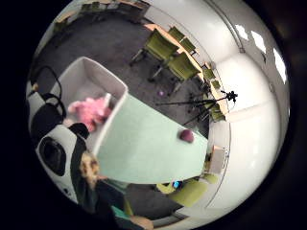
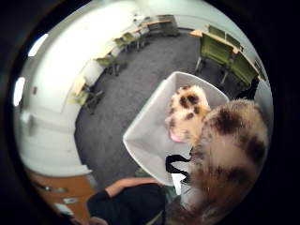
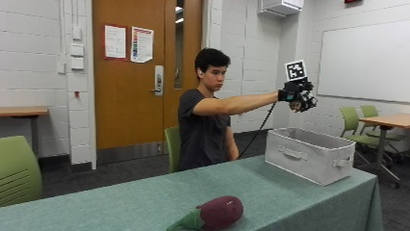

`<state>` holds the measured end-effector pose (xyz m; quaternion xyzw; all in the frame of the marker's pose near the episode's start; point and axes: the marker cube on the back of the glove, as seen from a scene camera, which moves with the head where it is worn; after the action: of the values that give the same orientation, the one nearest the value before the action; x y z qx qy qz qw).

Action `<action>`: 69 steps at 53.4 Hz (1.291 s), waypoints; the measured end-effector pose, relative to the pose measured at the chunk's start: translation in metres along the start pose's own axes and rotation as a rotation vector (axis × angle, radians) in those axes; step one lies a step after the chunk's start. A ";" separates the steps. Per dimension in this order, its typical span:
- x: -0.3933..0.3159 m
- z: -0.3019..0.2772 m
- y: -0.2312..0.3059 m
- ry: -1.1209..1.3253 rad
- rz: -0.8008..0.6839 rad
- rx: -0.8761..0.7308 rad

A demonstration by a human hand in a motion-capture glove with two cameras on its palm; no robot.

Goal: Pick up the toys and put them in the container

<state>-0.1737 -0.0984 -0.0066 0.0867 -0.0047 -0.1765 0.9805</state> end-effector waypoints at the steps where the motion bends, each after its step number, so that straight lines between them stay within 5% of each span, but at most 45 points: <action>1: -0.007 0.000 -0.004 -0.009 0.004 0.011; 7: -0.062 0.002 -0.020 -0.166 -0.114 0.027; 13: 0.005 0.023 -0.035 -0.056 -0.202 0.029; 27: -0.007 0.041 -0.042 -0.024 -0.225 0.011; 36: -0.001 0.052 -0.038 0.023 -0.110 -0.157; 47: -0.015 0.038 -0.033 -0.047 -0.194 -0.091; 55: -0.060 0.024 -0.027 0.024 -0.046 -0.115; 69: 0.058 0.011 0.002 0.142 0.007 -0.122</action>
<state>-0.1189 -0.1190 0.0035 0.0392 0.0751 -0.1667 0.9824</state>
